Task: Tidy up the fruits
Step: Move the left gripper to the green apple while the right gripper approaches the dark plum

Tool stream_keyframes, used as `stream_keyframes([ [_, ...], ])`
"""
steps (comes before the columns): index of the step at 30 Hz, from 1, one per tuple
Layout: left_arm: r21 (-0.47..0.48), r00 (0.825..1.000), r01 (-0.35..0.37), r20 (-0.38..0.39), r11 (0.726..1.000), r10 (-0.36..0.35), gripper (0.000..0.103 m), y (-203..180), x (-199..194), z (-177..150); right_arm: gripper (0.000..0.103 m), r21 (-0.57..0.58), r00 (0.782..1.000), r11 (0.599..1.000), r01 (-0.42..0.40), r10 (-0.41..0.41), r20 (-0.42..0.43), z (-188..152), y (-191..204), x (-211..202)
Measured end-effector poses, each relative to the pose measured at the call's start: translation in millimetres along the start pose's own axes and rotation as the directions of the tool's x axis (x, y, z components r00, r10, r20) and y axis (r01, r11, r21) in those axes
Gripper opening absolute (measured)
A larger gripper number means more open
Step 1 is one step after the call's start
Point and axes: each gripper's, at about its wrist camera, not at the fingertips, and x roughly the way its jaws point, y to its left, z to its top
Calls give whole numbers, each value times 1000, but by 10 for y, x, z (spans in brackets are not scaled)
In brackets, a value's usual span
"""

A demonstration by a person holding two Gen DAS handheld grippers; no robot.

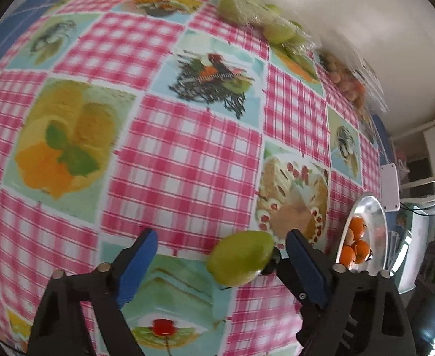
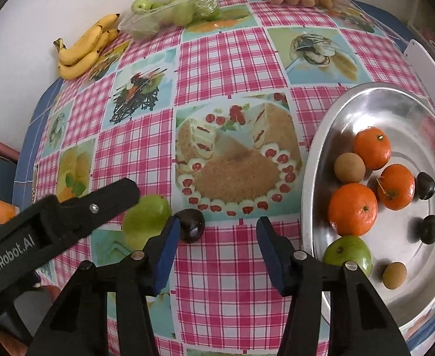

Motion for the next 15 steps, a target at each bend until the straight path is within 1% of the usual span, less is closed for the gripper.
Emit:
stream_keyframes([
  [2,3,1000,10,-19,1000,-10,81,-33,49,-13,55,-1,1000,1000,1,-1,-7,-2,-4,8],
  [6,-2,999,20,-46,1000,-20,80,-55,113,-42,55,-5,1000,1000,1,-1,-15,-8,5,17],
  [9,14,999,-1,-39,1000,2,80,-81,121,-48,55,-7,1000,1000,6,-6,-21,-11,9,30],
  [12,29,998,-51,-18,998,52,81,-69,103,-37,55,-6,1000,1000,4,-4,-25,-10,5,39],
  [15,9,998,-60,6,998,60,82,-11,53,-15,55,-5,1000,1000,2,-3,-23,-5,7,32],
])
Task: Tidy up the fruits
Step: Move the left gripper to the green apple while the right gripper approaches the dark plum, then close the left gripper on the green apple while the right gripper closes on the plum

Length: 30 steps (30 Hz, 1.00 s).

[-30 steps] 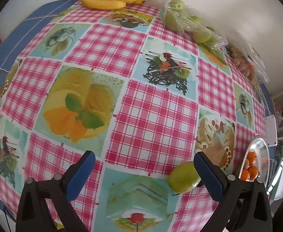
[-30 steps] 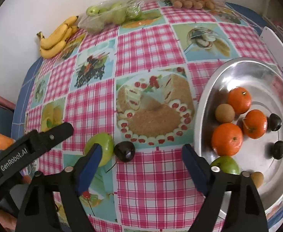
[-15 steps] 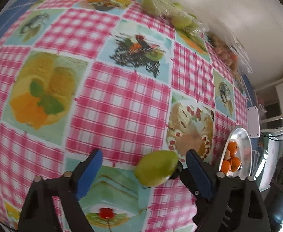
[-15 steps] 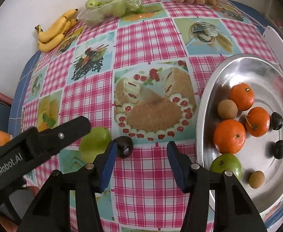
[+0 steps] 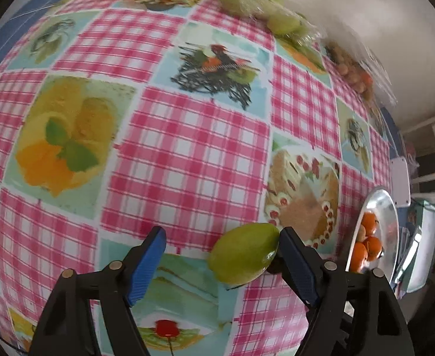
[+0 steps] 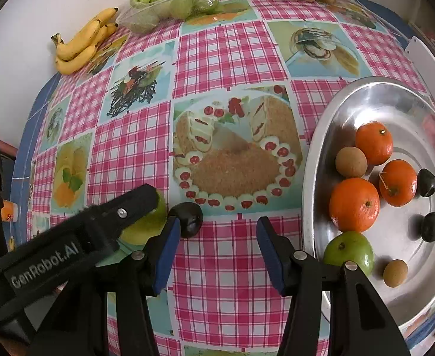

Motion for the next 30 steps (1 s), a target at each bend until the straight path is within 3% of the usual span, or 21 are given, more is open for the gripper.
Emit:
stream_keyframes([
  [6,-53,997,-47,61,997,50,82,179,-143,55,55,3,1000,1000,-6,6,3,2,-5,-11],
  [10,-122,987,-107,106,987,120,81,363,-259,100,55,-3,1000,1000,-20,20,16,9,22,-35],
  [14,-145,988,-76,122,987,94,81,431,-315,134,55,-16,999,1000,-27,27,18,30,82,-13],
  [22,-60,993,-41,112,997,48,80,207,-247,199,48,-49,1000,999,-23,24,5,54,181,77],
  [30,-59,991,-65,115,996,71,80,250,-166,291,43,-74,1000,997,-9,8,-9,51,253,146],
])
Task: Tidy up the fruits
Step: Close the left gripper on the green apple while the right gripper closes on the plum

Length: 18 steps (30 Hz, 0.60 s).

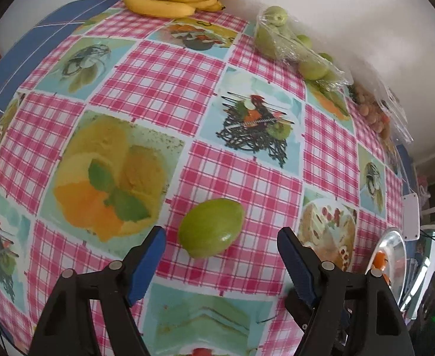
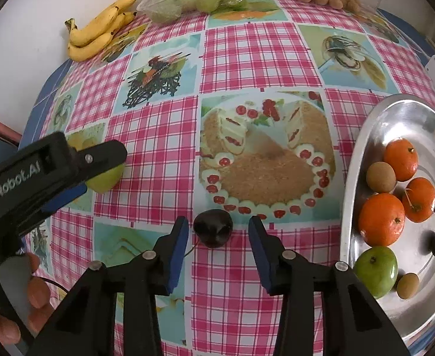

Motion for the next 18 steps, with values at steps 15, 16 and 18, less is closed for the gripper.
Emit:
stream_keyframes([
  [15,41,1000,15,-26,999,-14,67,-24,33,10,28,-1,1000,1000,-15,15,-1,32,30,56],
  [16,47,999,20,-33,999,-18,66,-38,42,3,28,1,1000,1000,-18,18,0,36,27,54],
  [18,62,999,29,-45,998,-27,59,-71,50,-18,28,4,1000,1000,-20,20,7,45,15,37],
])
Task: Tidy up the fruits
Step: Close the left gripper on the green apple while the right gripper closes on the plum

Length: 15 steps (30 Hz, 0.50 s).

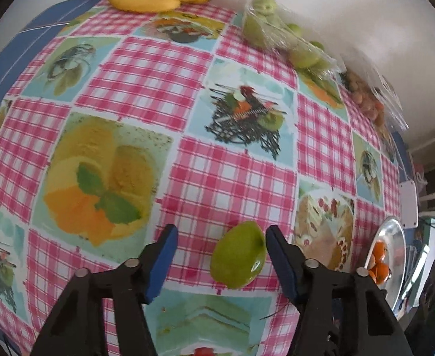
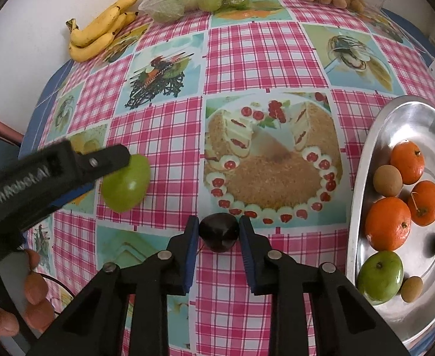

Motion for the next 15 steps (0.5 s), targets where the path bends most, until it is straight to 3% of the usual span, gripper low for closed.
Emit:
stream_keyframes([
  [4,19,999,44,-23,999,-44,46,-54,18,-31,28,6,1000,1000,-6,6,19,1,-32,-79],
  [15,54,996,29,-81,998,-25,44,-128,136,-73,28,29,1000,1000,-7,7,22,-6,-93,-123],
])
